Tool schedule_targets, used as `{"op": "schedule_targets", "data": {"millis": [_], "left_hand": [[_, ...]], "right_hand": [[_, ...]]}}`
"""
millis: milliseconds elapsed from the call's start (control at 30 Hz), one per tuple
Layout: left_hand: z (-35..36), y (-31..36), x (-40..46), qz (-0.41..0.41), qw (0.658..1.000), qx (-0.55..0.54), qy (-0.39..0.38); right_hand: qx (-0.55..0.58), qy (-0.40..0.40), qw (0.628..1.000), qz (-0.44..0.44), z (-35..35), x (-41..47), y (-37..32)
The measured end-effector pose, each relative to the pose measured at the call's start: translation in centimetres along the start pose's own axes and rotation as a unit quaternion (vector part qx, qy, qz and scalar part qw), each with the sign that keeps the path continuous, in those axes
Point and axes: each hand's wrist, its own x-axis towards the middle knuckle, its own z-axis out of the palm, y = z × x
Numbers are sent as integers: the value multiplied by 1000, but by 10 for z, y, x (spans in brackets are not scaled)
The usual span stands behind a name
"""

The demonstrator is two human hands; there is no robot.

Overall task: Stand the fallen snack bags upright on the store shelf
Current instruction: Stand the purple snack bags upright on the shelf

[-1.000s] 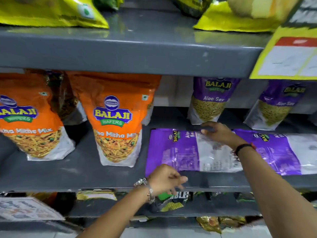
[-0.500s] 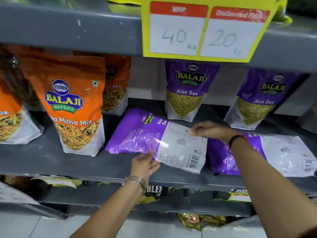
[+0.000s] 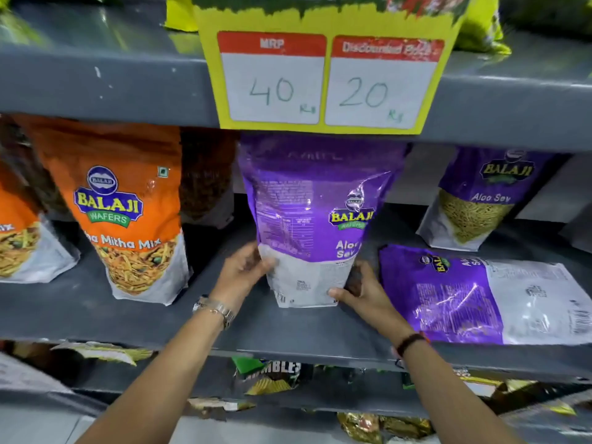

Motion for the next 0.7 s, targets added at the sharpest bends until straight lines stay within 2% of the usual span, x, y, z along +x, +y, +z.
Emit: {"op": "schedule_targets", "data": {"millis": [100,167,233,300,367,467,533,600,700], "left_hand": [[-6,-16,0,-81,987,86,-106],[0,-21,3,-98,980,121,-127],[6,-22,8,-97,980,129,-113],[8,-23,13,-93,980,146,-101],[7,-24,18,-92,979,158,-86],[10,-26,17,-98,982,163,6],[19,-24,5,-68,985,145,68],[30,-24,-13,-34,989,101,103],[47,-30,-36,24,991,102,84]], "right_hand": [[3,-14,1000,-7,-4,5,-8],[-18,-47,999,-19,-8,10,-14],[-26,-82,996,-12,-8,12,-16],[-9,-80,997,3,-5,9,-14],[8,-37,999,-8,2,0,-14],[42,49,998,-28,13,-22,-9],[41,58,997,-36,15,-34,-7],[80,60,995,-7,10,-30,-7],[109,18,994,19,9,-9,-17]]}}
